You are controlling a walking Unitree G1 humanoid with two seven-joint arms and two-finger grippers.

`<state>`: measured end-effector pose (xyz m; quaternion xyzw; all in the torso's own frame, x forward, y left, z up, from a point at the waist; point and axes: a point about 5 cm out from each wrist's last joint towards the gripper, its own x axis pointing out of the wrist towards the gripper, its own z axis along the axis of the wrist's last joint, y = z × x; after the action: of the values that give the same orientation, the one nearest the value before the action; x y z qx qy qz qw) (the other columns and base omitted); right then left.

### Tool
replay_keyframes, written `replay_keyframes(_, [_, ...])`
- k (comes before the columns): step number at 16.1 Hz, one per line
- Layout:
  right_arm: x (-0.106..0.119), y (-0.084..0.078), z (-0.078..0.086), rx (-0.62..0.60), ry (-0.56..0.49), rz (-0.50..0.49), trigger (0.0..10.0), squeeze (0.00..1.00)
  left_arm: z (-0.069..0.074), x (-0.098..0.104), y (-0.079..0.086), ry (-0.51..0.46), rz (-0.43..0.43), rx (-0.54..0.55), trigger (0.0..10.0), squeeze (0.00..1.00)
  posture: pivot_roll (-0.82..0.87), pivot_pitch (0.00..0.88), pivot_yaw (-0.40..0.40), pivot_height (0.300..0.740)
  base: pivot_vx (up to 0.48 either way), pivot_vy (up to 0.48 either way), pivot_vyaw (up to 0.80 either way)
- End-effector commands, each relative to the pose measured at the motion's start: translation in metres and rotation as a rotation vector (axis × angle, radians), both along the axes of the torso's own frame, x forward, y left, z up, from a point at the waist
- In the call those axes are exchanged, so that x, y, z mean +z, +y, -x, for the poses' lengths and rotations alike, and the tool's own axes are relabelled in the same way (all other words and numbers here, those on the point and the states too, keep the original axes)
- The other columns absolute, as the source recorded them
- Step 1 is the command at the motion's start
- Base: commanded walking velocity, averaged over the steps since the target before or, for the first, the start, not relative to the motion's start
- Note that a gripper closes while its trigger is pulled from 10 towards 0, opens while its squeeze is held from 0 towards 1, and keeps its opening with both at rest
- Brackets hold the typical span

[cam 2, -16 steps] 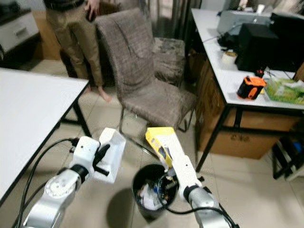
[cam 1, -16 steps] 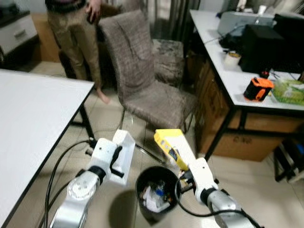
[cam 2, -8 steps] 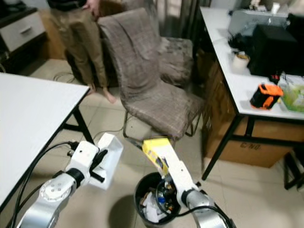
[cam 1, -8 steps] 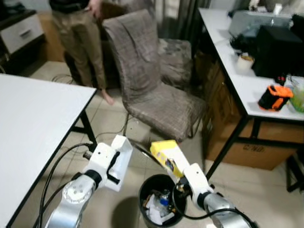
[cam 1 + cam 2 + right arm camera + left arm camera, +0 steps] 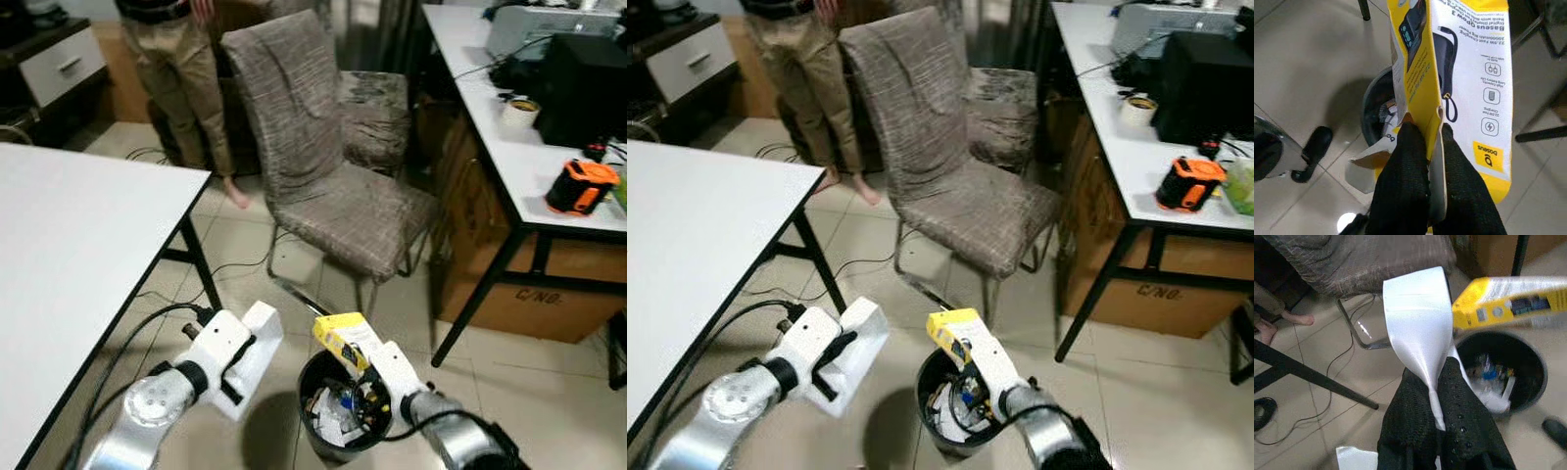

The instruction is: Picking trash to rubbish bin

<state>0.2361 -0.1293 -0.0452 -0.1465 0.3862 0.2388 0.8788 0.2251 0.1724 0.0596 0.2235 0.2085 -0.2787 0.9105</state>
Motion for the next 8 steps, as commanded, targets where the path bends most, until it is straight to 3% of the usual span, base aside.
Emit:
replay_keyframes(1, [0.003,-0.002,-0.007,-0.007,-0.017,0.003,10.0,0.0,0.001,0.006,-0.004,-0.01,-0.019,-0.045,10.0,0.0,0.03,0.072,-0.007,0.74,0.0,0.0,0.0])
replay_keyframes(3, [0.009,-0.006,-0.021,-0.008,-0.034,0.021,10.0,0.0,0.001,0.012,-0.003,-0.012,-0.002,-0.028,10.0,0.0,0.04,0.08,-0.017,0.74,0.0,0.0,0.0])
replay_keyframes(7, [0.015,-0.009,-0.031,-0.013,-0.067,0.032,10.0,0.0,0.003,0.015,-0.004,-0.029,-0.017,-0.027,10.0,0.0,0.05,0.086,-0.025,0.74,0.0,0.0,0.0])
replay_keyframes(8, [0.015,-0.01,-0.032,-0.013,-0.073,0.034,10.0,0.55,0.003,0.015,-0.004,-0.029,-0.016,-0.023,10.0,0.0,0.05,0.085,-0.025,0.74,0.0,0.0,0.0])
